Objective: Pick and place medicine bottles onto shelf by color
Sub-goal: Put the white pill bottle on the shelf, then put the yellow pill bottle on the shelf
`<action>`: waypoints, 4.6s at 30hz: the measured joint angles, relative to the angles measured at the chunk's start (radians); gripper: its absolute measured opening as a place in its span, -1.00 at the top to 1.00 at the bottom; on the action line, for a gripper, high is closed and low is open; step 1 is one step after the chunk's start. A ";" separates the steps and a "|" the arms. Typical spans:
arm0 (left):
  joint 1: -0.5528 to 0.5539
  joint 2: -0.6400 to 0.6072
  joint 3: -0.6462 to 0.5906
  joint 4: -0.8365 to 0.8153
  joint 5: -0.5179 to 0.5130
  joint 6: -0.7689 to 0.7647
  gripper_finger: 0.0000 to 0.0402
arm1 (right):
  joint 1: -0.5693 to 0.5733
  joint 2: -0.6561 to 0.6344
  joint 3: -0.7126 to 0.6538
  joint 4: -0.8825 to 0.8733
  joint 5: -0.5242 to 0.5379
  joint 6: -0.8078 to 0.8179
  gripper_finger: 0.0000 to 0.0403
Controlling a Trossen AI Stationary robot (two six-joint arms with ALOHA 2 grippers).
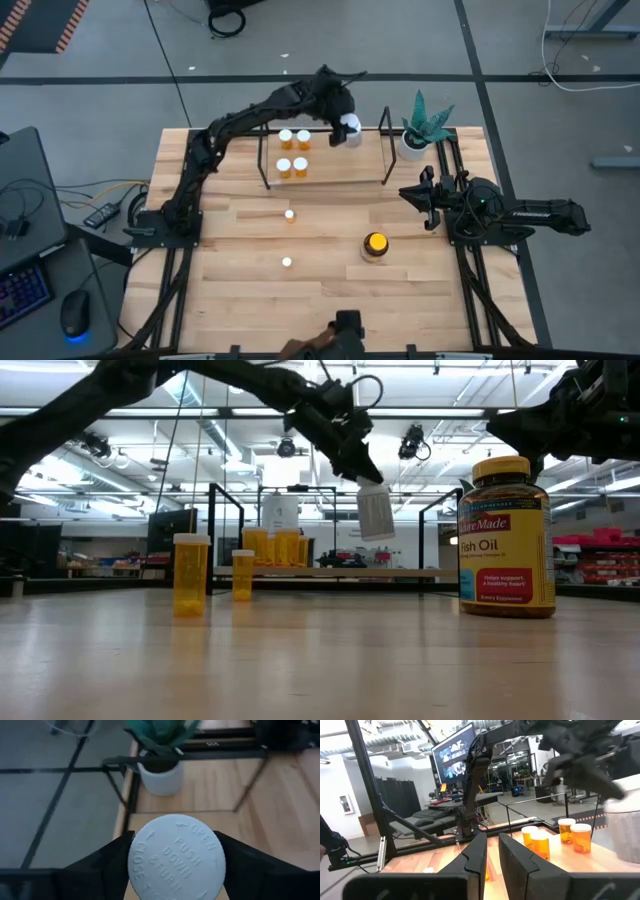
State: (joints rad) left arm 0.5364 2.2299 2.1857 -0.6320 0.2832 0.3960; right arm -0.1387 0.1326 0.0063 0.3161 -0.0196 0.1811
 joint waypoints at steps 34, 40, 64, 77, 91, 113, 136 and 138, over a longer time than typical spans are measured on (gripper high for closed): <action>0.032 0.094 -0.002 0.007 -0.018 -0.019 -0.55 | 0.000 0.000 0.000 0.005 0.000 0.000 0.72; 0.030 0.094 0.010 -0.005 -0.020 -0.017 -0.68 | 0.000 0.000 0.000 0.004 0.000 0.000 0.72; -0.109 0.079 0.165 -0.428 0.317 0.165 -0.74 | 0.000 0.000 0.000 0.004 0.000 0.000 0.72; -0.367 0.079 0.165 -0.471 0.099 0.206 -0.65 | 0.000 0.000 0.000 0.004 0.000 0.000 0.72; -0.545 0.079 0.164 -0.358 -0.055 0.069 -0.65 | 0.000 0.000 0.000 0.004 0.000 0.000 0.72; -0.625 0.199 0.164 -0.143 -0.147 -0.150 -0.65 | 0.000 0.005 0.000 0.028 -0.003 0.000 0.72; -0.624 0.214 0.163 -0.157 -0.158 -0.175 -0.25 | 0.000 0.005 0.000 0.035 0.000 0.000 0.72; -0.623 0.213 0.163 -0.160 -0.156 -0.170 -0.14 | 0.000 0.005 0.000 0.035 0.000 0.000 0.72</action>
State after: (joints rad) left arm -0.0866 2.4432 2.3489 -0.7924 0.1267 0.2263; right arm -0.1383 0.1375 0.0063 0.3506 -0.0193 0.1810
